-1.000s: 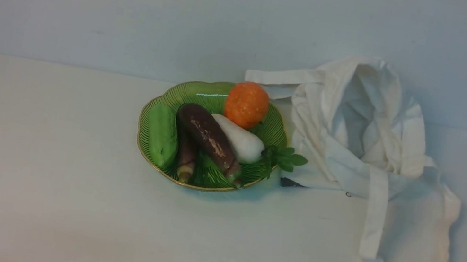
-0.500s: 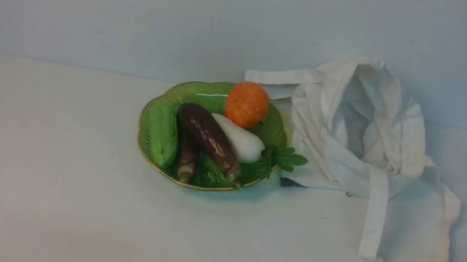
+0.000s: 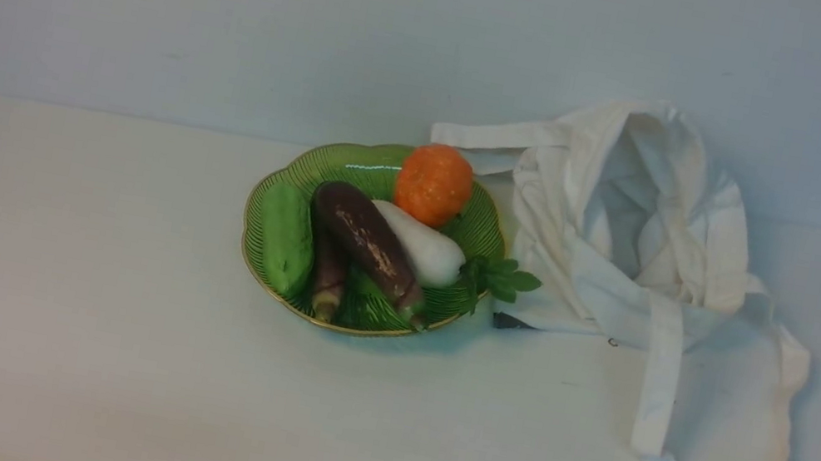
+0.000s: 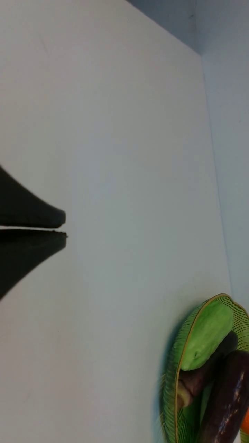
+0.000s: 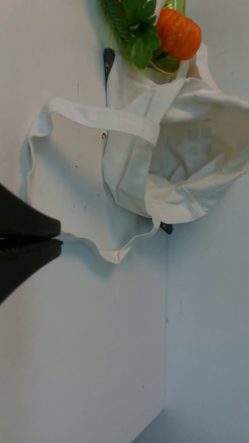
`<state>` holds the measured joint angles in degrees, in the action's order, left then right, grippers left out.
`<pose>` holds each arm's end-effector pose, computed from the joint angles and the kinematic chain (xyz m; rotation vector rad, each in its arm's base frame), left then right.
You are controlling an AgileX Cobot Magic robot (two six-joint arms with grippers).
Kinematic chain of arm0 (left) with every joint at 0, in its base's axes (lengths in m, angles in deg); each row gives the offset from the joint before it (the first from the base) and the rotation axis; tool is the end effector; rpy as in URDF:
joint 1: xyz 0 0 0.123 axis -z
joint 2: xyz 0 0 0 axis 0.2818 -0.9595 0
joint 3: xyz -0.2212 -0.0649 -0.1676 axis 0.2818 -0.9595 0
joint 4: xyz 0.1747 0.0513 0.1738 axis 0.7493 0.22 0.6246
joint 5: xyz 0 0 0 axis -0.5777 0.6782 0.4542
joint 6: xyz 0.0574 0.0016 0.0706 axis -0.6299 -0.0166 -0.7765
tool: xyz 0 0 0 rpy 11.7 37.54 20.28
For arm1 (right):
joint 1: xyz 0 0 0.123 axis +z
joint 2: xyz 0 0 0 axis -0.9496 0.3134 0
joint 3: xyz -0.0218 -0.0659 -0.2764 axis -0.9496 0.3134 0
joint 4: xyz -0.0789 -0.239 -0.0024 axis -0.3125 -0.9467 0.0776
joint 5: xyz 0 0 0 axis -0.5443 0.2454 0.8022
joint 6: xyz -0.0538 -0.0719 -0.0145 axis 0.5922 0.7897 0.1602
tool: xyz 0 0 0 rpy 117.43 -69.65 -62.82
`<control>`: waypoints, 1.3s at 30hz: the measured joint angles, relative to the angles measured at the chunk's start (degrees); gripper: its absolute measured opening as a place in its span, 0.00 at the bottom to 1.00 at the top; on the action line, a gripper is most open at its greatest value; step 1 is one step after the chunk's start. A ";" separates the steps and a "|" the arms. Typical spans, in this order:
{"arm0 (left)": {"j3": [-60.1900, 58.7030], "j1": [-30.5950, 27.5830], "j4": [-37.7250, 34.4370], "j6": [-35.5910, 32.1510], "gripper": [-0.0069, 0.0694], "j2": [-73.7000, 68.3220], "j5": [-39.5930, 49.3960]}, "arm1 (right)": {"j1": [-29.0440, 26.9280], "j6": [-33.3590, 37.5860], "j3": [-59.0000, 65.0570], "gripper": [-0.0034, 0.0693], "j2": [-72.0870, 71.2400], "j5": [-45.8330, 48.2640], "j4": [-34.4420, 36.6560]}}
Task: Take vegetables from cloth bag on white table place on plate.
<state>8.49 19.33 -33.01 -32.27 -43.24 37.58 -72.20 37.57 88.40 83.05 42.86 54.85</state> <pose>0.0527 -0.0012 0.1703 0.0916 1.8746 0.0194 0.0533 0.0003 0.1735 -0.0016 1.8452 -0.0014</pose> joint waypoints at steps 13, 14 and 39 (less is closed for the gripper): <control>0.00 0.00 0.00 0.00 0.08 0.00 0.00 | -0.07 -0.05 0.00 0.03 0.00 0.52 0.00; 0.00 0.00 0.00 0.00 0.08 0.00 0.00 | -0.09 -0.05 -0.05 0.03 0.00 0.57 0.00; 0.00 0.00 0.00 0.00 0.08 0.00 0.00 | -0.20 -0.05 -0.05 0.03 0.00 0.78 0.00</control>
<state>8.49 19.33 -33.01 -32.27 -43.24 37.58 -72.40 37.52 88.34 83.05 43.64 54.85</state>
